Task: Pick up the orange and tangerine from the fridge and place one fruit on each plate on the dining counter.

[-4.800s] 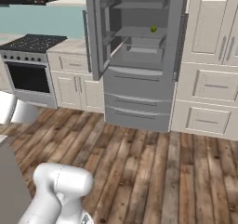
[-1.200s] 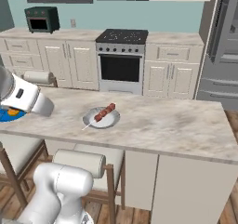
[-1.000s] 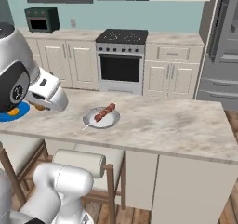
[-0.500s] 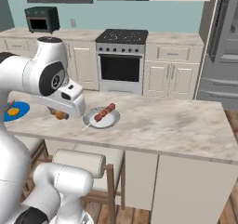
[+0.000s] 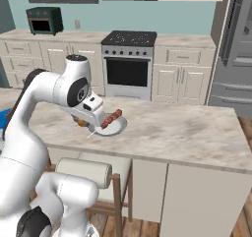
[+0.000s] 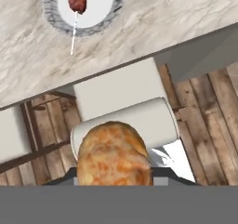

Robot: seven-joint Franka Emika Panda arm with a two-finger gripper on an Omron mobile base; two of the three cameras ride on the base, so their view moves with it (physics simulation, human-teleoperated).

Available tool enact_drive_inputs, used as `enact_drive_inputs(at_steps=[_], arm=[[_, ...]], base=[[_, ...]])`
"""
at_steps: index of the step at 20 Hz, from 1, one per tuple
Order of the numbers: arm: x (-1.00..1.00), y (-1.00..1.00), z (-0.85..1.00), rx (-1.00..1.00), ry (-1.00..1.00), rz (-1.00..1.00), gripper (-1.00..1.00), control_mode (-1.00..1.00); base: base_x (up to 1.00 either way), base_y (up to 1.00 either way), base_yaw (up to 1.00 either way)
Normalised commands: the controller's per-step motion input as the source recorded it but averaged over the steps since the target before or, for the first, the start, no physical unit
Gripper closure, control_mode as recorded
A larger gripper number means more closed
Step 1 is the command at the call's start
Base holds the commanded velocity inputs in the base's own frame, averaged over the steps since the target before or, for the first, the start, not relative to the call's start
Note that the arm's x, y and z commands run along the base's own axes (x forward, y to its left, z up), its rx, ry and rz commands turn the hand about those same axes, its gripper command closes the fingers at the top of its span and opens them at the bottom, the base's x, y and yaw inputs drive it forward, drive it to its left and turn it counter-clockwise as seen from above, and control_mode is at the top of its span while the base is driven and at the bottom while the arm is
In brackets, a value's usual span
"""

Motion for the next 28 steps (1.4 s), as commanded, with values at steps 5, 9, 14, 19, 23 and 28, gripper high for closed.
enact_drive_inputs(at_steps=[5, 9, 14, 19, 23, 28], arm=[[0.61, 0.00, -0.52, 0.00, 0.11, -0.14, 1.00, -1.00], [0.45, 0.00, -0.38, 0.02, 0.12, -0.11, 1.00, -1.00], [0.42, -0.06, -0.30, 0.04, 0.08, -0.09, 1.00, -1.00], [0.37, -0.03, -0.28, 0.04, 0.04, -0.09, 1.00, -1.00], [0.38, 0.00, -0.25, 0.02, 0.04, -0.07, 1.00, -1.00], [0.33, 0.00, -0.29, 0.00, 0.07, -0.01, 1.00, -1.00]], base=[[0.00, 0.00, 0.00], [0.00, 0.00, 0.00], [0.00, 0.00, 0.00], [0.00, 0.00, 0.00], [0.00, 0.00, 0.00], [0.00, 0.00, 0.00]])
